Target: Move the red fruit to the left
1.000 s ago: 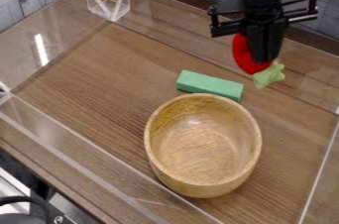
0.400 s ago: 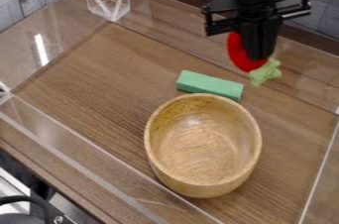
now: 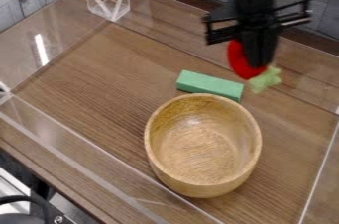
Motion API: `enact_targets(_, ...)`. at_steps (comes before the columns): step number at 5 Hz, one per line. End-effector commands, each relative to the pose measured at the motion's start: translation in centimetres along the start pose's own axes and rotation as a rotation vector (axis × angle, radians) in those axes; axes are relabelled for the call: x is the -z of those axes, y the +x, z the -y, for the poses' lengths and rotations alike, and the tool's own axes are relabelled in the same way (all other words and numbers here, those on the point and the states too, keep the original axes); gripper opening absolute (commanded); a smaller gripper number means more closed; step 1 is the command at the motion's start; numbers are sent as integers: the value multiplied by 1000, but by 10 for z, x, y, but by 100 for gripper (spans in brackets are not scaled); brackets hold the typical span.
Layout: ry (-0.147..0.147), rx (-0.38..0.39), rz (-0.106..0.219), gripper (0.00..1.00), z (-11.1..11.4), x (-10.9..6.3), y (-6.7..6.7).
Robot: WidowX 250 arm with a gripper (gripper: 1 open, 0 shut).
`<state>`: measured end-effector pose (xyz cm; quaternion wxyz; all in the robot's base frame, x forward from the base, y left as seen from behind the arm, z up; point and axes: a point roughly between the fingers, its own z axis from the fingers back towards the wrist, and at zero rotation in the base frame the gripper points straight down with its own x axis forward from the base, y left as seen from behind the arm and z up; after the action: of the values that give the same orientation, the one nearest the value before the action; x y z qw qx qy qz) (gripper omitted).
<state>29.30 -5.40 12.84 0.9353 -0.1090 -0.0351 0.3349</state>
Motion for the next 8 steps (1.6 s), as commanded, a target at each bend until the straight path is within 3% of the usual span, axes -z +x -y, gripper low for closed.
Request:
enact_targets(1, -72, -53, 71, 0, -17, -33, 23)
enact_targets(4, -96, -306, 173, 0, -73, -36, 77)
enact_targets(6, -97, -393, 231, 0, -99, -26, 99)
enact_targets(8, -89, -449, 273, 0, -117, -15, 112)
